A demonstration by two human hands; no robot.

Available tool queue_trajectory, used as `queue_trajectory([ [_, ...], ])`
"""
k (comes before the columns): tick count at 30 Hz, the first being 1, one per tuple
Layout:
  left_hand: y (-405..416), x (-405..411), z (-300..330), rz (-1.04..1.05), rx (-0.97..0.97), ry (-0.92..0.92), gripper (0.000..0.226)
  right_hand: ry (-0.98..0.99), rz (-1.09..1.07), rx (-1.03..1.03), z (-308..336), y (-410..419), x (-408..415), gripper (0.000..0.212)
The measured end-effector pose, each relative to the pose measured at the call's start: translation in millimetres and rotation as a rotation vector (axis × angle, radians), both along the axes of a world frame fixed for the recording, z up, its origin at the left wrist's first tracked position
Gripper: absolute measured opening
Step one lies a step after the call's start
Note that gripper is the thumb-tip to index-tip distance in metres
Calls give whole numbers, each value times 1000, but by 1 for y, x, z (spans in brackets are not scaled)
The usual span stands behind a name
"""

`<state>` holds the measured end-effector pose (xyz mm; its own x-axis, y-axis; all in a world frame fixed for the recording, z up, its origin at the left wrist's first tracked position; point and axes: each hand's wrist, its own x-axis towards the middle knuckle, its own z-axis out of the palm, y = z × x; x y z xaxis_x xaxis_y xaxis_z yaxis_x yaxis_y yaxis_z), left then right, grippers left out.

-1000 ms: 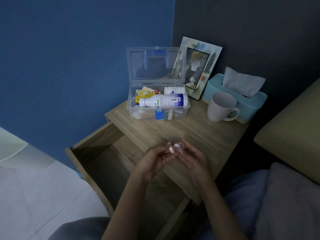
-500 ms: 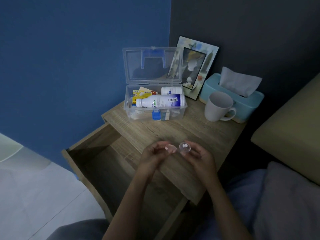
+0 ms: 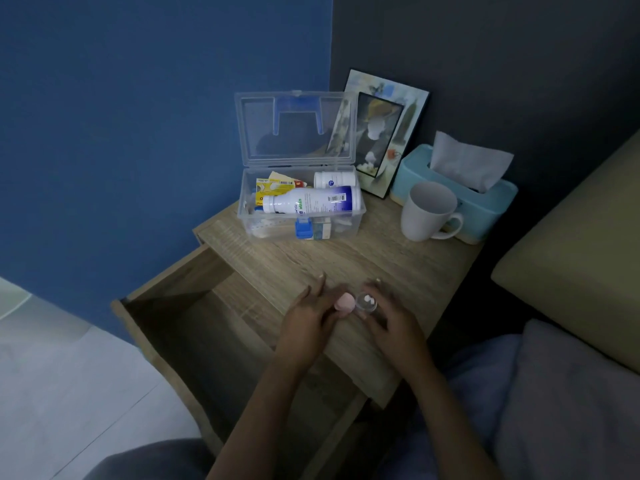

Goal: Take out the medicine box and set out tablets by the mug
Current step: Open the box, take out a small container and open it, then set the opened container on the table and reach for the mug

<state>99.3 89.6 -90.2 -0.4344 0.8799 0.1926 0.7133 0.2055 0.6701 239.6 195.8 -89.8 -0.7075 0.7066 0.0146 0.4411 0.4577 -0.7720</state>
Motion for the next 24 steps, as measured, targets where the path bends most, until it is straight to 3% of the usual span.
queue_trajectory([
  [10, 0, -1, -1, -1, -17, 6, 43, -26, 13, 27, -2, 0, -1, 53],
  [15, -3, -2, -2, -18, -22, -12, 53, 33, 16, -27, -4, 2, 1, 63],
  [18, -5, -1, -3, 12, -59, 97, 58, 146, -111, -155, 0, 2, 3, 60],
  [24, -7, -2, -13, 57, -280, 323, 73, 428, -469, -118, 29, 18, -4, 37],
])
